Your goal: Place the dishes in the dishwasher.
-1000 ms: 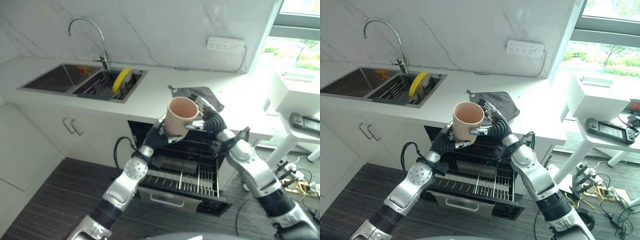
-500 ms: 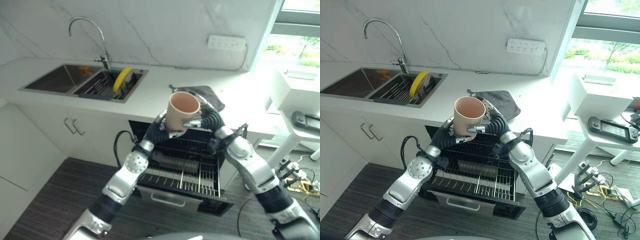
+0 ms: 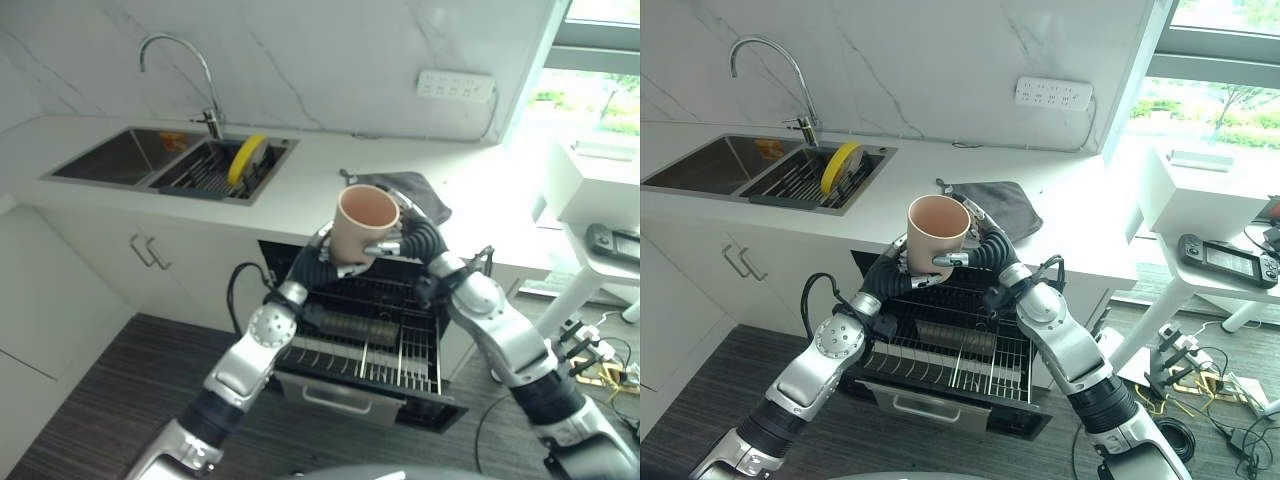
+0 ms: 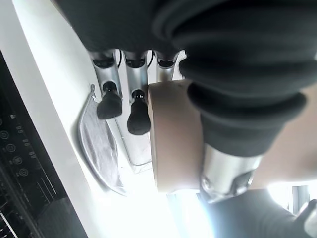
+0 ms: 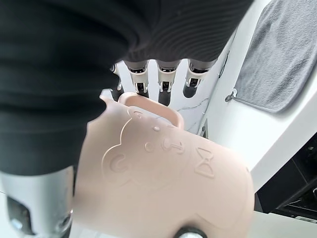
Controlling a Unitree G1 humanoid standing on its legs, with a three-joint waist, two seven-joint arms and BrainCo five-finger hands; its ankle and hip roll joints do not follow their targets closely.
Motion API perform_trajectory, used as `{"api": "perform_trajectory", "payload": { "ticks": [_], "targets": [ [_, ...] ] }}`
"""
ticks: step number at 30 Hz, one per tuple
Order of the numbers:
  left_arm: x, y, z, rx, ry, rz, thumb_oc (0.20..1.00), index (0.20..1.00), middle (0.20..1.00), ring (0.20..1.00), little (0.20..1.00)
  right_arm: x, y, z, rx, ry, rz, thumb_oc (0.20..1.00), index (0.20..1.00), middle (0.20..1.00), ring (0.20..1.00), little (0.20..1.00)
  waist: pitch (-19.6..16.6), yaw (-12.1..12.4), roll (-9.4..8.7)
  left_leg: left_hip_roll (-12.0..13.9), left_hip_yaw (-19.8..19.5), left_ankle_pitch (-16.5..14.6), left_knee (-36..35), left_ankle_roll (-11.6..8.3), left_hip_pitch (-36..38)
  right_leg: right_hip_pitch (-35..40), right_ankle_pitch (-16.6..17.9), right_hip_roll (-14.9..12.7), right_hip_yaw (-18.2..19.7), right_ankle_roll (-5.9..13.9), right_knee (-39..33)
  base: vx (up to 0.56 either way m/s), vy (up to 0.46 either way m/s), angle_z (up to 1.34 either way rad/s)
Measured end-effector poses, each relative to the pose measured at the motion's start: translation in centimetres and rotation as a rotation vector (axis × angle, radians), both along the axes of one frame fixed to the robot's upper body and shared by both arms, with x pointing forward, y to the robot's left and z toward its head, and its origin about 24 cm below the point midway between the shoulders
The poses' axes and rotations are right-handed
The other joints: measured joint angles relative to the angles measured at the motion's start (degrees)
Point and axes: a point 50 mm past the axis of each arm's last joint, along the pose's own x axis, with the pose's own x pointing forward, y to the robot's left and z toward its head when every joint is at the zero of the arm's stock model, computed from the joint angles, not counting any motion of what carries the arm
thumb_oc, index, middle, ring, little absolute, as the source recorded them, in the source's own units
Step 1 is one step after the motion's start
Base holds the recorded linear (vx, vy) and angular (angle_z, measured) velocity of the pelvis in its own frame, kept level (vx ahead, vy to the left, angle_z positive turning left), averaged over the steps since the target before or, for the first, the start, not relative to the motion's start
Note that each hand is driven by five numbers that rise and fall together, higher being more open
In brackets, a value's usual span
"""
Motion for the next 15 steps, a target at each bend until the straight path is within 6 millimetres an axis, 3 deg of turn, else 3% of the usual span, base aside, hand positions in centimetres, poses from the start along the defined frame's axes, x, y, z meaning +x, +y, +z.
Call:
{"api": "perform_trajectory", "payload": {
  "ticks": [14, 15],
  "targets": [
    [-0.12, 0.12, -0.01, 0.046, -0.035, -0.014, 0.200, 0.200, 0.200, 0.200, 0.200, -0.04, 0.09, -0.09, -0.005, 0.003, 0.002, 1.000, 1.000, 1.000, 1.000, 1.000, -0.02, 0.00, -0.03, 0.00, -0.05, 0.04, 0.31, -0.04, 0.02, 0.05, 0.00, 0.02, -0.07, -0.01, 0.00, 0.00, 0.000, 0.00],
    [-0.13, 0.12, -0.01, 0.047, -0.036, -0.018, 0.200, 0.200, 0.200, 0.200, 0.200, -0.03, 0.08, -0.09, -0.005, 0.003, 0.002, 0.796, 0.796, 0.796, 0.796, 0.796, -0.02, -0.01, -0.04, 0.01, -0.05, 0.04, 0.30, -0.04, 0.02, 0.05, -0.01, 0.03, -0.07, -0.01, 0.00, 0.00, 0.000, 0.00]
  ]
}}
